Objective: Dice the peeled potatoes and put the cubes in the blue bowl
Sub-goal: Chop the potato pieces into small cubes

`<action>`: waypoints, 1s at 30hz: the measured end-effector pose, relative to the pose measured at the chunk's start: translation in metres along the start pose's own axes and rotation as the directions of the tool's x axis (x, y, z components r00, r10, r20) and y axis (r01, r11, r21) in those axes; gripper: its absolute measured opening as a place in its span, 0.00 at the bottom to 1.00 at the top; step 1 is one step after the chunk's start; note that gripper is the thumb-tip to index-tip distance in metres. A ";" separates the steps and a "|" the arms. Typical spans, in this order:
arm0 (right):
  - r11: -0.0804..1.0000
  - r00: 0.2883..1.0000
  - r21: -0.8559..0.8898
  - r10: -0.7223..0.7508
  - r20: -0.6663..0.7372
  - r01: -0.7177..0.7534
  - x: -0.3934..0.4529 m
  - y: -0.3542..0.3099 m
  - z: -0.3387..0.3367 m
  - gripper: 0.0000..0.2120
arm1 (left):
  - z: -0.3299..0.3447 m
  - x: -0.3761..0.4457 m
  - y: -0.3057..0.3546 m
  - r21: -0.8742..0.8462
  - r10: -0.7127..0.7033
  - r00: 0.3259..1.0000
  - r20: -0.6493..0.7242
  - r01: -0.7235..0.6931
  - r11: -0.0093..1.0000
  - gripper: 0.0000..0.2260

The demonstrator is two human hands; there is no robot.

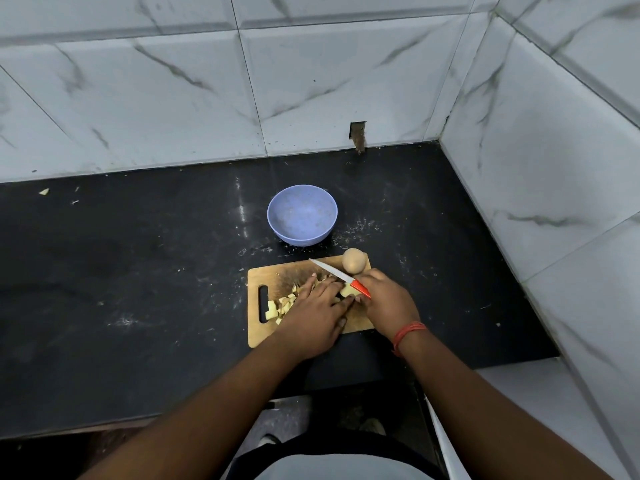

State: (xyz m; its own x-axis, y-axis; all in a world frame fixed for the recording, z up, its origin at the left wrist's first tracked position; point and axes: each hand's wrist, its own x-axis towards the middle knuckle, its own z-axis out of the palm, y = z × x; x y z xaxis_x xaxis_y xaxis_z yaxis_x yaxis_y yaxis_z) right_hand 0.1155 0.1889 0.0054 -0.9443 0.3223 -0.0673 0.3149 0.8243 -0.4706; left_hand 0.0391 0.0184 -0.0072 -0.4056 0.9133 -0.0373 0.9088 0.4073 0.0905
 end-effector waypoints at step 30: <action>0.966 0.951 0.048 0.241 0.194 -0.254 -0.082 -0.012 -0.006 0.07 | -0.009 0.006 -0.007 0.131 0.166 0.979 0.120 -0.182 0.975 0.26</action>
State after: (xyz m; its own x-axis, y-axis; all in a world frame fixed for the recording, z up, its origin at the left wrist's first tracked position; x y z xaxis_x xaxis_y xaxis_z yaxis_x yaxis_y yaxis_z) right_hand 0.1897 0.1551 0.0219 -0.8408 0.4147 -0.3479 0.5397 0.6917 -0.4799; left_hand 0.0299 0.0209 0.0011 -0.2340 0.9620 -0.1408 0.9722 0.2313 -0.0356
